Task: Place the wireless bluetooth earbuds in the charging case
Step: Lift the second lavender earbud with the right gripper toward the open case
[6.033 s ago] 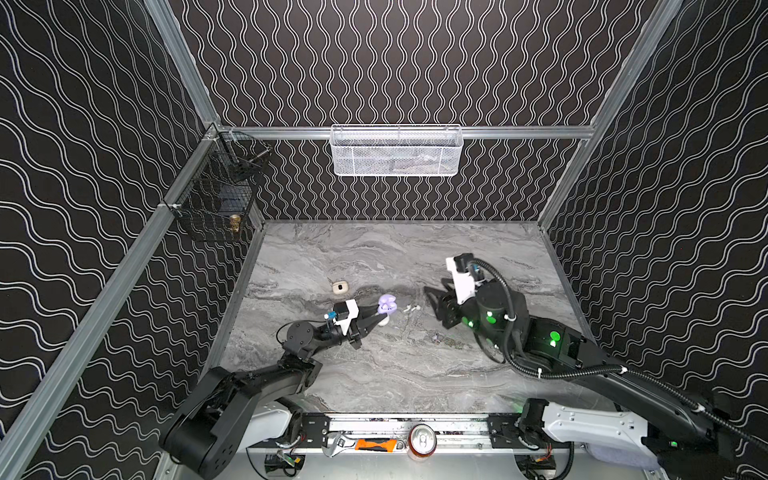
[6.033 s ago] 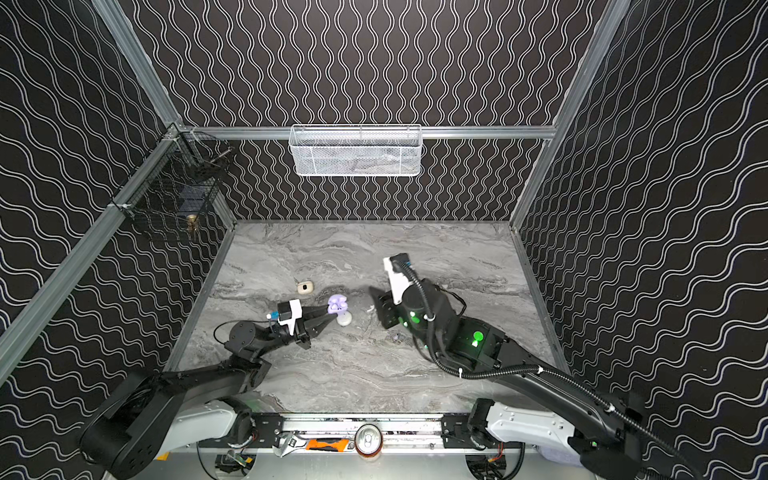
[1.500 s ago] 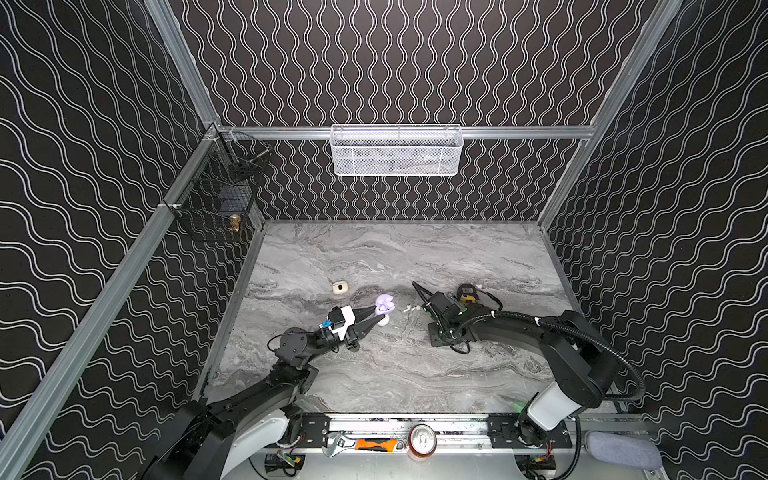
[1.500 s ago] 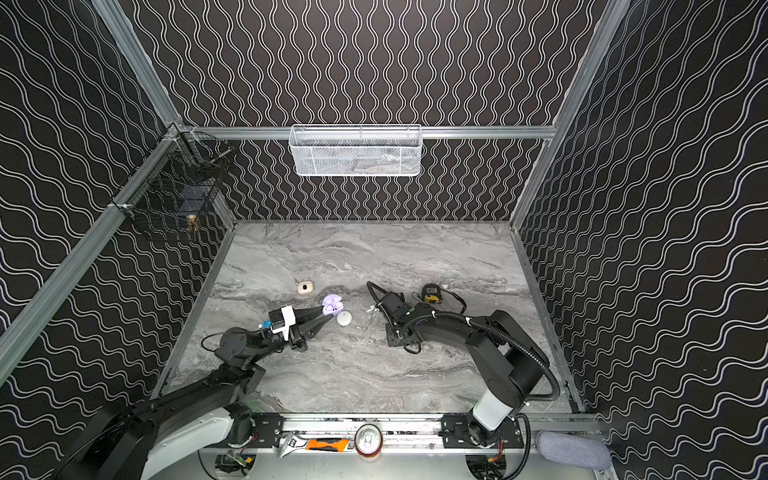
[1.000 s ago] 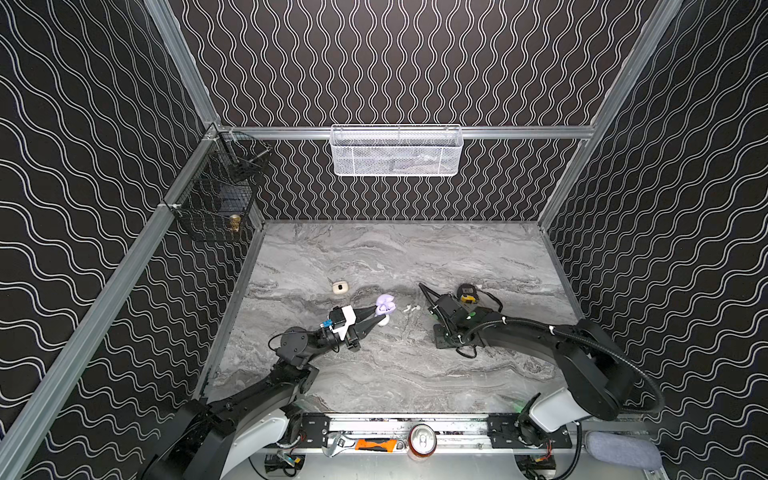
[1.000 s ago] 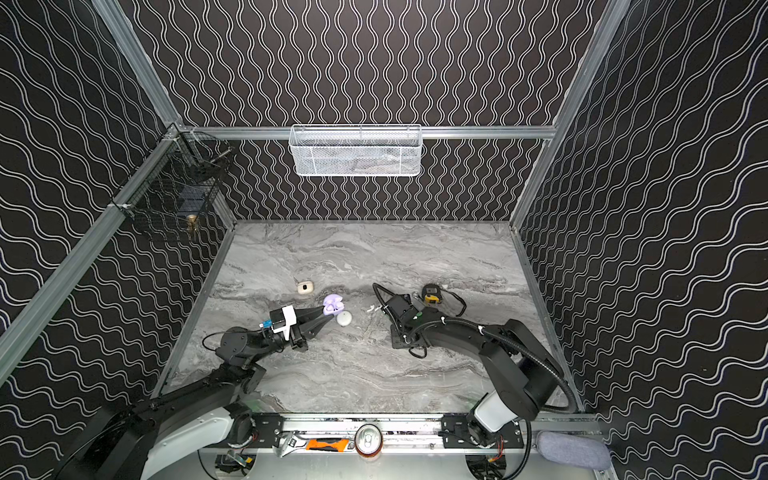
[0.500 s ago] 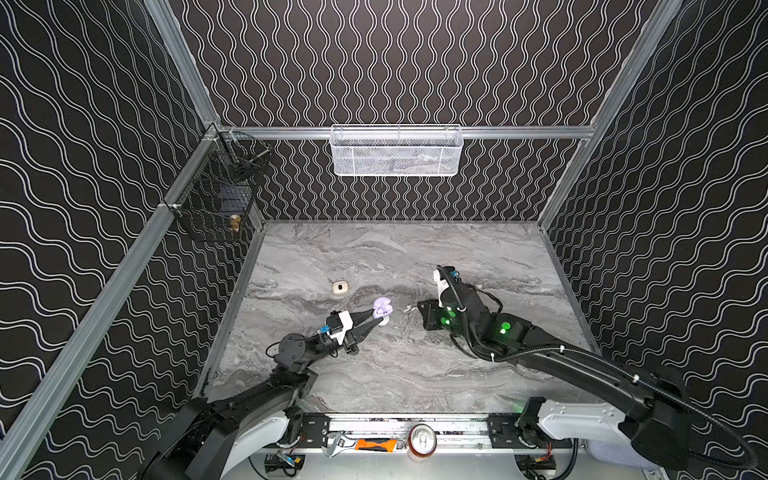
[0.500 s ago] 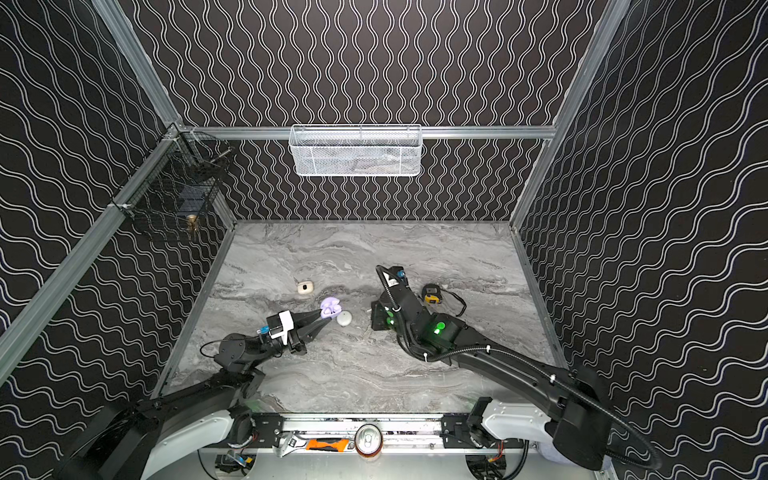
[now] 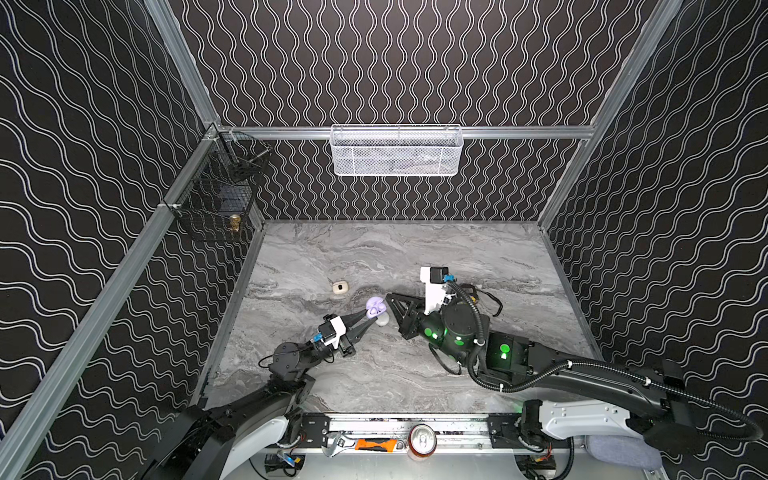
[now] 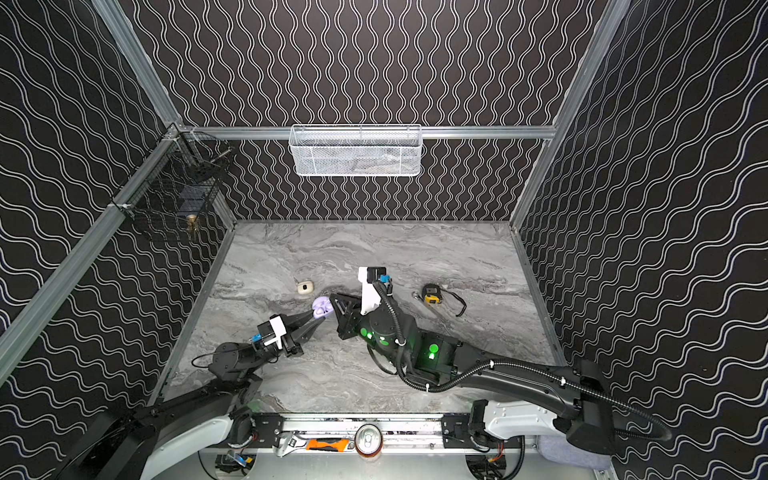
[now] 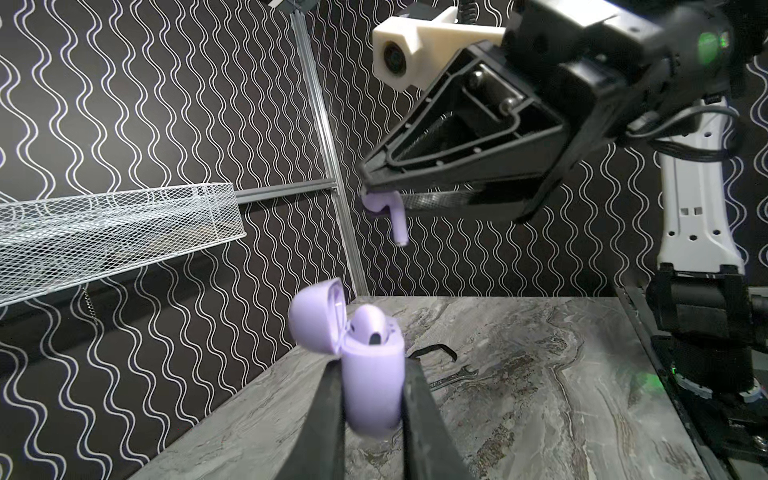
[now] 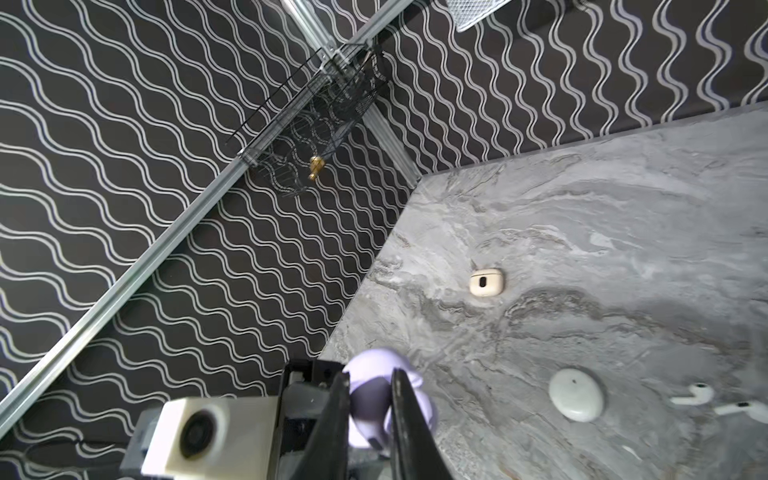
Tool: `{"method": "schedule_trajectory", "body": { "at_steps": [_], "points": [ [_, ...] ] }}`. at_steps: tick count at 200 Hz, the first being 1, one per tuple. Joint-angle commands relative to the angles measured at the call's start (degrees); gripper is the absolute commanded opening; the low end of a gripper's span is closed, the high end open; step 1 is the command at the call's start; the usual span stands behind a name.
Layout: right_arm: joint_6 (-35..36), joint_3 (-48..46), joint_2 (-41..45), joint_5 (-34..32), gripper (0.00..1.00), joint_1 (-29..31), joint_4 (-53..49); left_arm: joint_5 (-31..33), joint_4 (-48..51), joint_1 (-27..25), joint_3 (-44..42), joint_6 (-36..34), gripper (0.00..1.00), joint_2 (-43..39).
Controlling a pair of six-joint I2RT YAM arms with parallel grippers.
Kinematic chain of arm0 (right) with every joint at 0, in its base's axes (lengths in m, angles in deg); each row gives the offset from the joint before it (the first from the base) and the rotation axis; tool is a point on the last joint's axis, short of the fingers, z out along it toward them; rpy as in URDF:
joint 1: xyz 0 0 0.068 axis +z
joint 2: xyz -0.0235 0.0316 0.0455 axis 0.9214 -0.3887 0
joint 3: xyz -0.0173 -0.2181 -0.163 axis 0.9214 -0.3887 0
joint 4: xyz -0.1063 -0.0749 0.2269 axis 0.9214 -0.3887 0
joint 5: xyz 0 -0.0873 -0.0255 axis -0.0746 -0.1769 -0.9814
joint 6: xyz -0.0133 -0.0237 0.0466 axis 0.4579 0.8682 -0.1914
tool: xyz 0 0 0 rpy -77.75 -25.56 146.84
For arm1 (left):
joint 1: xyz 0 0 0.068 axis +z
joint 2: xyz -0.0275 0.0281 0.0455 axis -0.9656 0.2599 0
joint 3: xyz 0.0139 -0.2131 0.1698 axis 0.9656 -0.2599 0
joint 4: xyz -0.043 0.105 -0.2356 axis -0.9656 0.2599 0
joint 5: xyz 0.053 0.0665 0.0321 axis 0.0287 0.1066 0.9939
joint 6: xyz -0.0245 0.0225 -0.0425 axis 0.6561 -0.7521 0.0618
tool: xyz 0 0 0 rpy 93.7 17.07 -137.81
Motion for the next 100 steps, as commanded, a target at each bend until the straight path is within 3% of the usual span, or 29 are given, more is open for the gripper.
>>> {"method": "schedule_trajectory", "body": {
  "at_steps": [1,100],
  "points": [
    [-1.8,-0.2,-0.9,-2.4,0.05,1.1,8.5,1.6,-2.5,-0.1,-0.2,-1.0,0.00,-0.8],
    [-2.2,-0.2,-5.4,-5.2,0.06,3.3,12.4,4.2,-0.3,-0.7,-1.2,-2.8,0.00,-4.1]
  ]
}}
